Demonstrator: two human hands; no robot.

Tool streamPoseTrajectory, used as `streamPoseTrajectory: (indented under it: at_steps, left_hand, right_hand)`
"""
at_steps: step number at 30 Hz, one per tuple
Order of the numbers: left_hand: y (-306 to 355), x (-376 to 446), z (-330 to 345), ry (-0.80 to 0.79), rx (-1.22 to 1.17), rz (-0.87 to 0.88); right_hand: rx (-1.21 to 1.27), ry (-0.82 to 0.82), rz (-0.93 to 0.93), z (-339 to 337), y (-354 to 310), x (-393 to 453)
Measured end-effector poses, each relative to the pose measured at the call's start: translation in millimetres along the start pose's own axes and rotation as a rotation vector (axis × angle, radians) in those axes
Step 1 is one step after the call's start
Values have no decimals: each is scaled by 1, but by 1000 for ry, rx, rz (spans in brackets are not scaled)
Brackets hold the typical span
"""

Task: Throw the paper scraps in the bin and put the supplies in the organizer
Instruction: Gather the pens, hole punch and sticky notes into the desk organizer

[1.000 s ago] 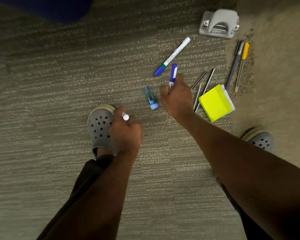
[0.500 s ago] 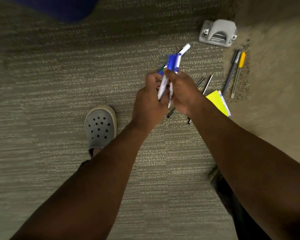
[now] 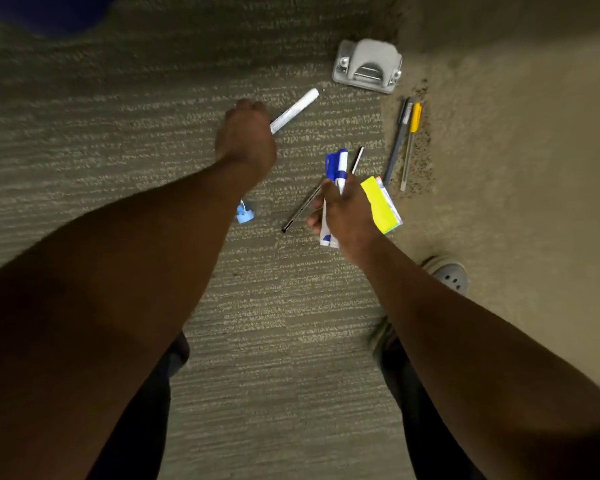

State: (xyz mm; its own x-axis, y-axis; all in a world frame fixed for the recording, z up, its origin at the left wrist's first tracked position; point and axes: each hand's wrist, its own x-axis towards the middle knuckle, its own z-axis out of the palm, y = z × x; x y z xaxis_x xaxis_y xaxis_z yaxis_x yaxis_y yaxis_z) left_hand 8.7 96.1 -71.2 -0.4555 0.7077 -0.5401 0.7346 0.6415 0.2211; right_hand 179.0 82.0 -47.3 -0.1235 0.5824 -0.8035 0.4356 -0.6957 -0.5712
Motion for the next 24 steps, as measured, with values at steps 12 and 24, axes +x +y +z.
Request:
streamPoseTrajectory:
  at_steps: [12, 24]
  left_hand:
    - [16, -155, -160, 196, -864, -267]
    - [24, -331, -413, 190, -1554, -244]
  right_hand:
    - [-65, -139, -180, -34, -127, -143]
    - [-283, -292, -435, -58, -328, -359]
